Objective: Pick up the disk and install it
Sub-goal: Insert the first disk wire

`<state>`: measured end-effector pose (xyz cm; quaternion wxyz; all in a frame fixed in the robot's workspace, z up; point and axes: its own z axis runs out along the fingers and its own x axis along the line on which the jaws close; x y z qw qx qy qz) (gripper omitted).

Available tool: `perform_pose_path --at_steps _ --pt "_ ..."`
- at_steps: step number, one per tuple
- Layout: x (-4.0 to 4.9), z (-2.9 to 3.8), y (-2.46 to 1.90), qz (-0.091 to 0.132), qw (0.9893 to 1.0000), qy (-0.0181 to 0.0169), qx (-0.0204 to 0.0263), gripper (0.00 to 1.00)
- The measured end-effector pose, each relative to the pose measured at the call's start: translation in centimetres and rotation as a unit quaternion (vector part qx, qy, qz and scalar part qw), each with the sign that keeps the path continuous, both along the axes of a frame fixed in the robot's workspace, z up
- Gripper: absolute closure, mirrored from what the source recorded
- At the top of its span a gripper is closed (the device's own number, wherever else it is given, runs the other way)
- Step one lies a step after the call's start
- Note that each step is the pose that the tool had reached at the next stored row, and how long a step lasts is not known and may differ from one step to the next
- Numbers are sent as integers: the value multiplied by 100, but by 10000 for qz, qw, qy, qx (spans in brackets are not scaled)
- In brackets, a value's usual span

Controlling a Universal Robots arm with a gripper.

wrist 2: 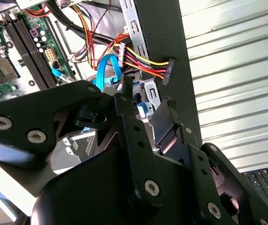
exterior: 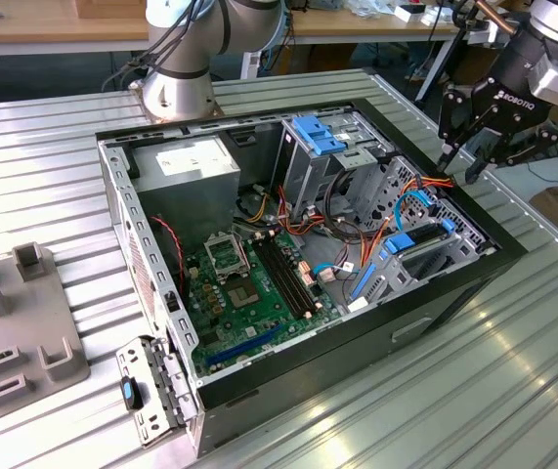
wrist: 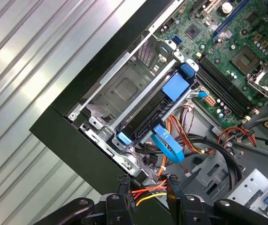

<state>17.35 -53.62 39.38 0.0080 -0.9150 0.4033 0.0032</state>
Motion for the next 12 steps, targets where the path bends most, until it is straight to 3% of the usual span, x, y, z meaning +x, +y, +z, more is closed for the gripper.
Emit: perform_pose_path --at_steps 8,12 --pt "6 -1 0 124 9999 0 1 56" --pt "50 -10 0 383 9993 0 1 56"
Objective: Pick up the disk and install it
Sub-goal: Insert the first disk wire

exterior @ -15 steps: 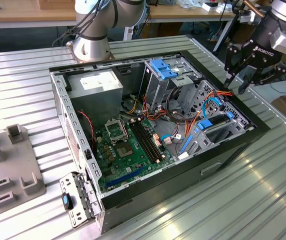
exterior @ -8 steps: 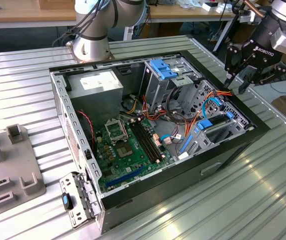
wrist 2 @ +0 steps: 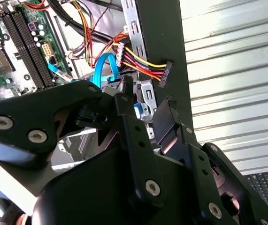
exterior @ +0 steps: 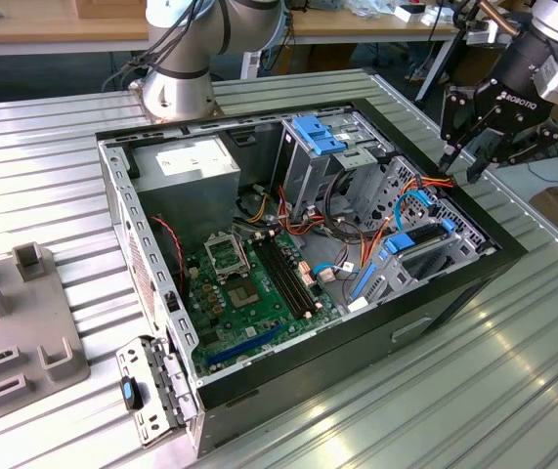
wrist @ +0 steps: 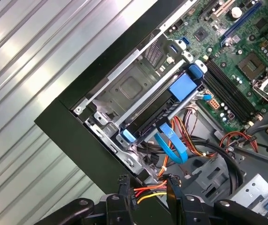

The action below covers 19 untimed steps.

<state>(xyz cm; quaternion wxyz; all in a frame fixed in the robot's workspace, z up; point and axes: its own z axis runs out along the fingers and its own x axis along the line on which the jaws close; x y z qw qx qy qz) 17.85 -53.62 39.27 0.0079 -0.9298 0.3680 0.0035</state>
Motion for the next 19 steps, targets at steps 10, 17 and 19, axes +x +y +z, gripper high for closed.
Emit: perform_pose_path --at_steps 10,17,19 --pt "7 -90 -95 273 9996 0 -1 56" --pt "7 -95 -95 289 9996 0 0 56" --pt "10 -95 -77 292 9996 0 0 56"
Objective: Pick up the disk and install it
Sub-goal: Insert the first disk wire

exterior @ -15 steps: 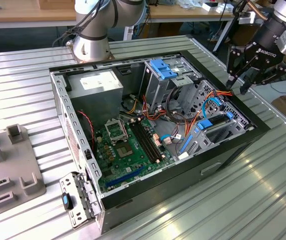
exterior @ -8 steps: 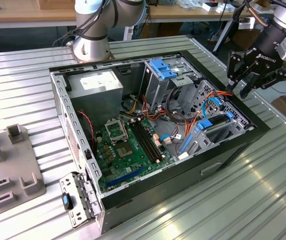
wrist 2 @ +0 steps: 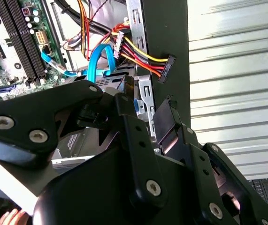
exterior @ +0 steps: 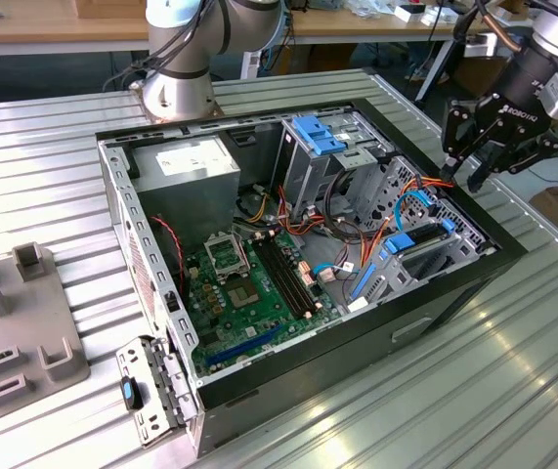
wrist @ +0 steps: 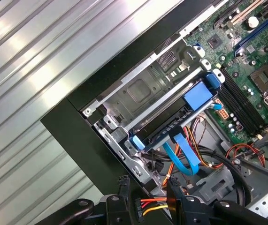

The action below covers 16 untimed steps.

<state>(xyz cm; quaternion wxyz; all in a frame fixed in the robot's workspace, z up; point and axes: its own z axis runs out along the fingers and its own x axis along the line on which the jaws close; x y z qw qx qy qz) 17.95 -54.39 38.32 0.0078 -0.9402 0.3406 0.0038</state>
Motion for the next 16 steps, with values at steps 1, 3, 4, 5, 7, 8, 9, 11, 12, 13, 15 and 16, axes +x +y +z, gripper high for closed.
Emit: perform_pose_path --at_steps 1,3,4,5,7,8,9,11,12,13,15,16 --pt "5 -2 8 11 10000 0 -1 56" --pt "60 -29 8 42 10000 0 -3 56" --pt "131 -49 9 62 10000 0 -3 56" --pt "148 -75 9 70 10000 0 -3 56" --pt "148 -127 2 69 10000 0 -4 56" --pt "148 -136 2 70 10000 0 -4 56" --pt "149 -136 1 70 10000 0 -5 56" --pt "148 -139 1 70 10000 0 -4 56" --pt "148 -139 2 70 10000 0 -4 57" --pt "148 -140 1 70 10000 0 -4 64" --pt "148 -141 1 70 10000 0 -5 71" --pt "149 -141 2 70 10000 0 -4 71"
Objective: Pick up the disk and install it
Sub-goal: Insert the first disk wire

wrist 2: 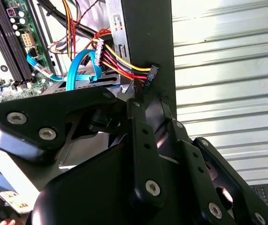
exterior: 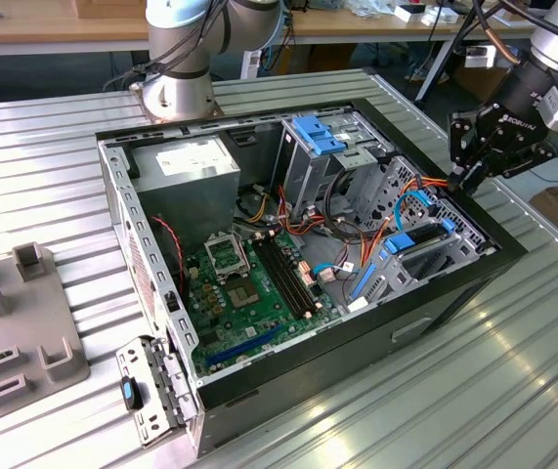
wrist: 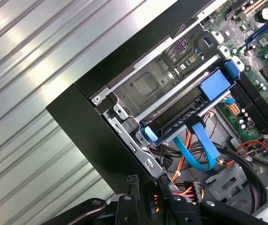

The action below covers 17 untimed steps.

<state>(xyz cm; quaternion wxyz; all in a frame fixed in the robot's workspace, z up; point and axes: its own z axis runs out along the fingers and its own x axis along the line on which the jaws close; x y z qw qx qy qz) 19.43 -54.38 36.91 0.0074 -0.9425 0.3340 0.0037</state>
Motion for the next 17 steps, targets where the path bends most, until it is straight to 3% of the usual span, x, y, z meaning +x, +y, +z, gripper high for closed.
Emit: perform_pose_path --at_steps 2,6,8,17 --pt "-1 -34 -3 0 10000 0 0 71" --pt "0 -35 -3 0 10000 0 0 71" --pt "-1 -36 -3 0 10000 0 0 80" --pt "-6 -28 -3 75 10000 -11 3 80"
